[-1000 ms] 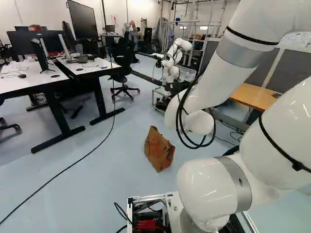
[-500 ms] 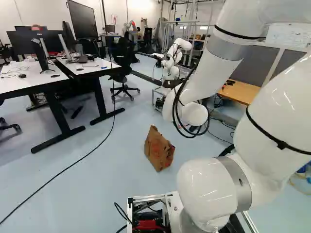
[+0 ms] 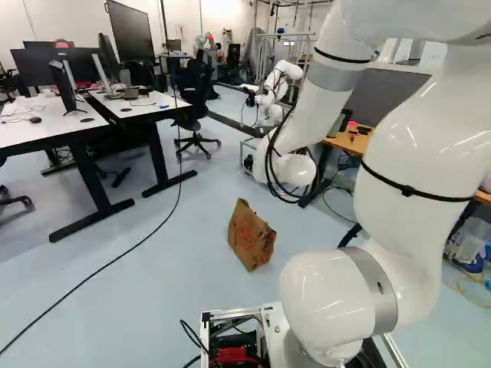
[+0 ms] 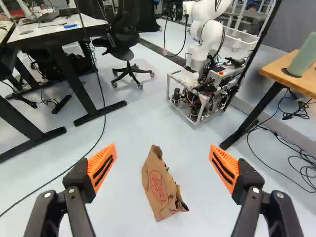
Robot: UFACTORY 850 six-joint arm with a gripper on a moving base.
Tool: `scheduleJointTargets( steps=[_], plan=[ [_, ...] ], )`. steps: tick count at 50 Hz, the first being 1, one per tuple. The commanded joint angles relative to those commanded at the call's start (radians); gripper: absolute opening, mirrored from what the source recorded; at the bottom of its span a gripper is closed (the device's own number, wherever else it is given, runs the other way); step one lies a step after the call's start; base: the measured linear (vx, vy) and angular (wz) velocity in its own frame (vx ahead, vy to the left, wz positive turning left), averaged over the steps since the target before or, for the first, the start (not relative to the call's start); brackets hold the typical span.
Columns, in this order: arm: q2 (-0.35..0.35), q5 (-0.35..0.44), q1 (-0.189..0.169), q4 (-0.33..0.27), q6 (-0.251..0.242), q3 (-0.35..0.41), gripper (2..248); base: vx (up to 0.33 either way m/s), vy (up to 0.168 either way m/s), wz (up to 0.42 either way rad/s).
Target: Pick up the bag on the ground and place it on the table
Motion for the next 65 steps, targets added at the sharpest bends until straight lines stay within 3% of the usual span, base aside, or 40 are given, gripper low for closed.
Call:
scheduleJointTargets(
  steps=[65],
  plan=[
    [-0.471,-0.194,0.004,0.000,0.000,-0.407,247,0.000,0.000,0.000]
  ],
)
